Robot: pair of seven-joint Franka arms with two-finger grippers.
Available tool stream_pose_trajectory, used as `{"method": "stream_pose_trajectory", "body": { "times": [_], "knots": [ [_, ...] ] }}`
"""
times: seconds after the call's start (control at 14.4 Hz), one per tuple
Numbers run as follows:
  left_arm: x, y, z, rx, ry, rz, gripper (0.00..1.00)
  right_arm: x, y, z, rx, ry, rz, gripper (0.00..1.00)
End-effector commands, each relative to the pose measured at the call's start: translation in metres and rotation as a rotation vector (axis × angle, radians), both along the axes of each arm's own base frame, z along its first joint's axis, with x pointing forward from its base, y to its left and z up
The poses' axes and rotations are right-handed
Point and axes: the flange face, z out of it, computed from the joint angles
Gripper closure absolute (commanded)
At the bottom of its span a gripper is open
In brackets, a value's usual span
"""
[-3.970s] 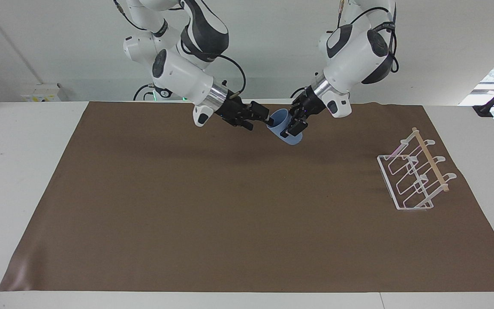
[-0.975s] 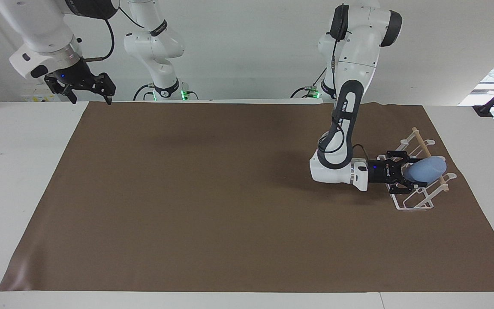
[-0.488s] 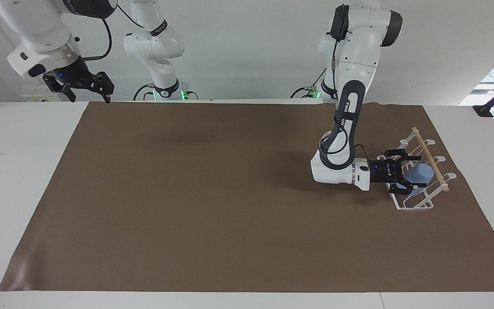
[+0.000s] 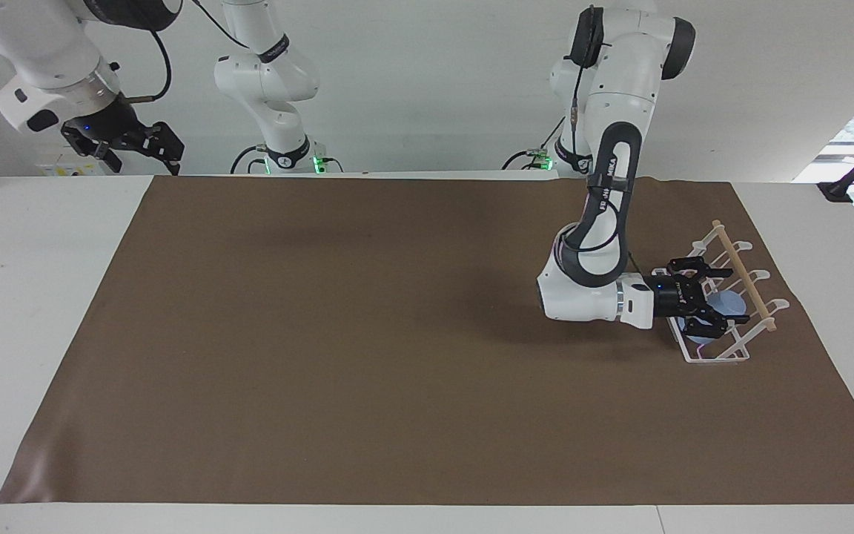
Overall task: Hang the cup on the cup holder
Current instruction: 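Release the cup on the rack and retract the left gripper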
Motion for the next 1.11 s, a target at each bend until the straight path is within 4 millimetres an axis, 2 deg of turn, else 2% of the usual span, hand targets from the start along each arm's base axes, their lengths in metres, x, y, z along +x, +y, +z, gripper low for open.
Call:
{"method": "stream_pose_trajectory", "body": {
  "times": [0.0, 0.07, 0.14, 0.28, 0.56, 0.77, 0.91, 1.04],
  "knots": [
    [0.015, 0.031, 0.042, -0.114, 0.061, 0.021, 0.00, -0.005, 0.004, 0.001, 0.015, 0.003, 0.023, 0.00],
    [0.023, 0.051, 0.049, -0.129, 0.074, 0.037, 0.00, -0.005, 0.001, 0.001, 0.016, 0.003, 0.017, 0.00],
    [0.030, 0.057, 0.064, -0.157, 0.103, 0.014, 0.00, -0.005, -0.001, 0.001, 0.016, 0.003, 0.012, 0.00],
    [0.031, 0.083, 0.110, -0.298, 0.178, -0.022, 0.00, -0.005, -0.002, 0.001, 0.016, 0.003, 0.011, 0.00],
    [0.040, 0.150, 0.171, -0.415, 0.428, -0.041, 0.00, -0.005, 0.001, 0.001, 0.016, 0.003, 0.017, 0.00],
    [0.018, 0.166, 0.202, -0.669, 0.674, -0.155, 0.00, -0.005, 0.001, 0.001, 0.016, 0.003, 0.017, 0.00],
    [0.000, 0.170, 0.225, -0.855, 0.775, -0.292, 0.00, -0.005, 0.001, 0.001, 0.016, 0.003, 0.017, 0.00],
    [-0.016, 0.175, 0.234, -0.986, 0.880, -0.435, 0.00, -0.005, 0.001, 0.001, 0.016, 0.003, 0.017, 0.00]
  ]
}}
